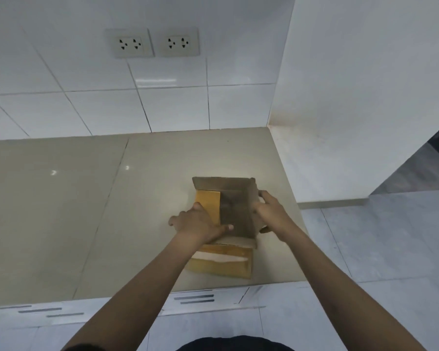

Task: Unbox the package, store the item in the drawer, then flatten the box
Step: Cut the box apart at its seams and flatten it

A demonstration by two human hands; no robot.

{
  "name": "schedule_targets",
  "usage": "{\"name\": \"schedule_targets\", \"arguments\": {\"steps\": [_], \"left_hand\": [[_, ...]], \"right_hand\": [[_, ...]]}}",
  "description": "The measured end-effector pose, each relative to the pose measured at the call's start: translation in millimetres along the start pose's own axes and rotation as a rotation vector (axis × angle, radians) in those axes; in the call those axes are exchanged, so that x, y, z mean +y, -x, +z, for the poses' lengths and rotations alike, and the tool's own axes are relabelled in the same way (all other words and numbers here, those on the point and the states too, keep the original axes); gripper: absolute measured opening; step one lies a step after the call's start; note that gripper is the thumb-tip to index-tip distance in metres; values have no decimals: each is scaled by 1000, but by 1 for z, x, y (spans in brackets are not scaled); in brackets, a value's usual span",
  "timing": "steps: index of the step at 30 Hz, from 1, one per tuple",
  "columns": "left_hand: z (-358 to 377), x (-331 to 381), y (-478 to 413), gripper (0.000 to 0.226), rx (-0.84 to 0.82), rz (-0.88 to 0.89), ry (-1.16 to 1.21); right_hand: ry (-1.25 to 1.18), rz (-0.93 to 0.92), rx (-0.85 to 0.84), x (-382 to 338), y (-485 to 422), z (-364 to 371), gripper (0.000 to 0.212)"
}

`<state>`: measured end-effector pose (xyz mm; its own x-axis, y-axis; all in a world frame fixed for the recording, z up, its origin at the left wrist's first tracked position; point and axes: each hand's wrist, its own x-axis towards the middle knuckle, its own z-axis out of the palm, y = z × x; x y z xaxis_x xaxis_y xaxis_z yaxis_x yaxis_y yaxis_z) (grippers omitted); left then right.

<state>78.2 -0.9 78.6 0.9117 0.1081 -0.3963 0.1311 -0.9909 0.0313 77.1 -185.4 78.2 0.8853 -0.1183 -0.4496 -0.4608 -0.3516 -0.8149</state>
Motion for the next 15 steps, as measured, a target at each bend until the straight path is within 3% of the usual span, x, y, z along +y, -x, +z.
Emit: {"name": "schedule_targets", "arguments": {"steps": [3, 5, 8, 10, 15], "left_hand": [[-2, 5, -4, 96, 2, 5, 27], [-8, -7, -10, 85, -26, 45, 159], [-24, -41, -19, 52, -238, 75, 591], [-32, -64, -21, 24, -291, 75, 856], [-37, -87, -16, 28, -218, 162, 1035]], "right_hand": [[-71, 34, 87, 8, -8, -17, 28], [-16, -18, 191, 12, -14, -26, 27], [59, -123, 225, 8, -20, -36, 44], [149, -181, 226, 4, -25, -40, 35], [253, -282, 187, -18, -23, -48, 5]]}}
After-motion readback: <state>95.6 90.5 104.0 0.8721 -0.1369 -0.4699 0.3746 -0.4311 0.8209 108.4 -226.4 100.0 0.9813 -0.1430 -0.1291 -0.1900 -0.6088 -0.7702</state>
